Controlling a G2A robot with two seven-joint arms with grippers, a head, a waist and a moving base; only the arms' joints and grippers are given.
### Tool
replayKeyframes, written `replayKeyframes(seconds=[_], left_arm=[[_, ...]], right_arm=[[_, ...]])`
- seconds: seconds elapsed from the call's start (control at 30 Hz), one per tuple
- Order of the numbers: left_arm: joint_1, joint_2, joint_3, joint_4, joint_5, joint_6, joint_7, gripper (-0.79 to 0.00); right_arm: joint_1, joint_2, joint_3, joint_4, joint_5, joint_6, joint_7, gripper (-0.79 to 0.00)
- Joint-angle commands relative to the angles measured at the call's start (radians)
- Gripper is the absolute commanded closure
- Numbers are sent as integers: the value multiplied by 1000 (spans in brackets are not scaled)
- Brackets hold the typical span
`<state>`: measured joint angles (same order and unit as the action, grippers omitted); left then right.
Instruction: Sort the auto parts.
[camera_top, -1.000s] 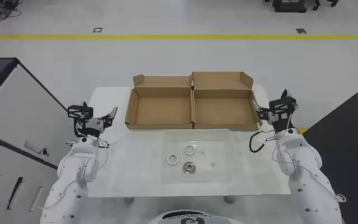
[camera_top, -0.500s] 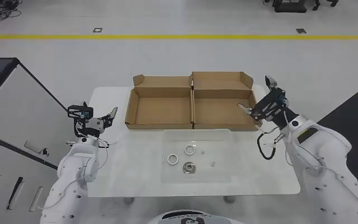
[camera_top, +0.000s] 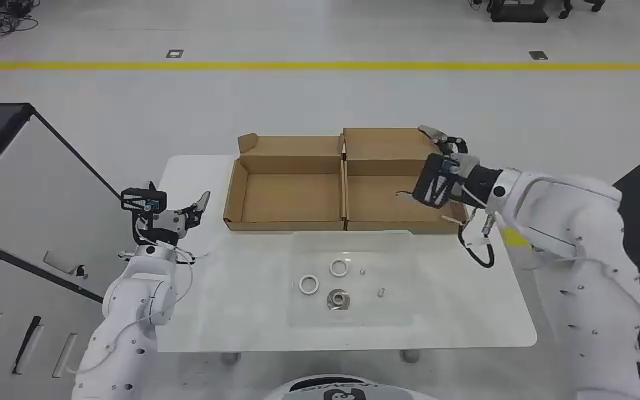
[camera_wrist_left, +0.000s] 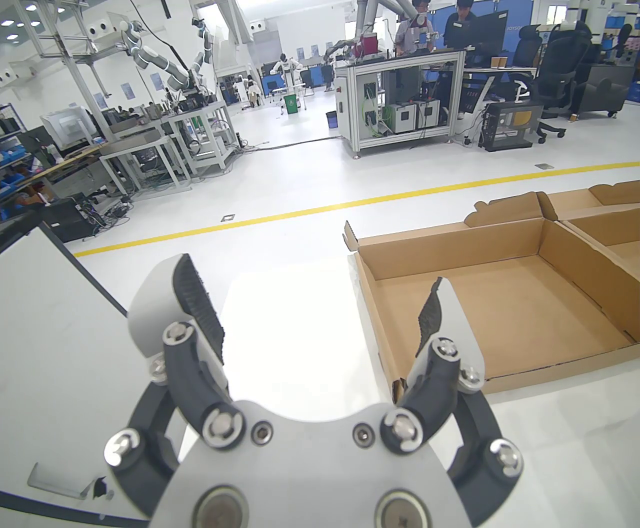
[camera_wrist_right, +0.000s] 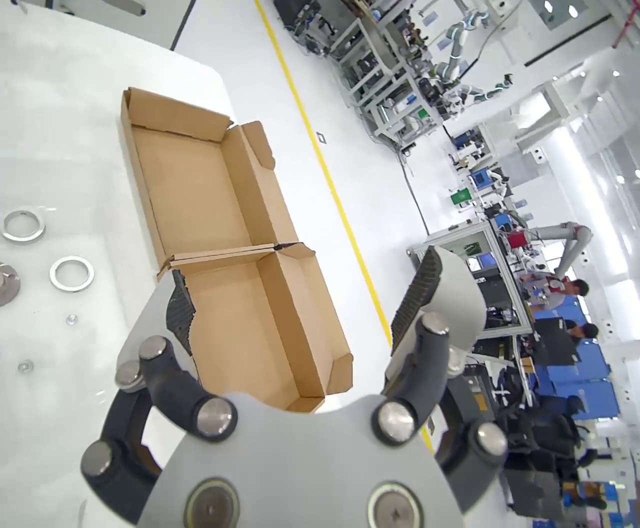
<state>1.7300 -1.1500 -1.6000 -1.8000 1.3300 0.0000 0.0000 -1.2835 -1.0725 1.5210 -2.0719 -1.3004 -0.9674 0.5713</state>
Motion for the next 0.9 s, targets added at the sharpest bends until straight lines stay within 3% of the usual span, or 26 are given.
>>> replayKeyframes(seconds=[0.0,0.23,0.63,0.87], left_arm=[[0,0,0,0,0,0,0,-785],[0,0,0,0,0,0,0,-785],[0,0,0,0,0,0,0,-785],[0,0,0,0,0,0,0,-785]], right_arm=[[37,2,-35,8,19,-27,42,-785],[140,32,-204,24,125,-45,237,-785],[360,176,-527,90,157,-45,237,-785],[544,267,-754,90,247,-45,237,-785]])
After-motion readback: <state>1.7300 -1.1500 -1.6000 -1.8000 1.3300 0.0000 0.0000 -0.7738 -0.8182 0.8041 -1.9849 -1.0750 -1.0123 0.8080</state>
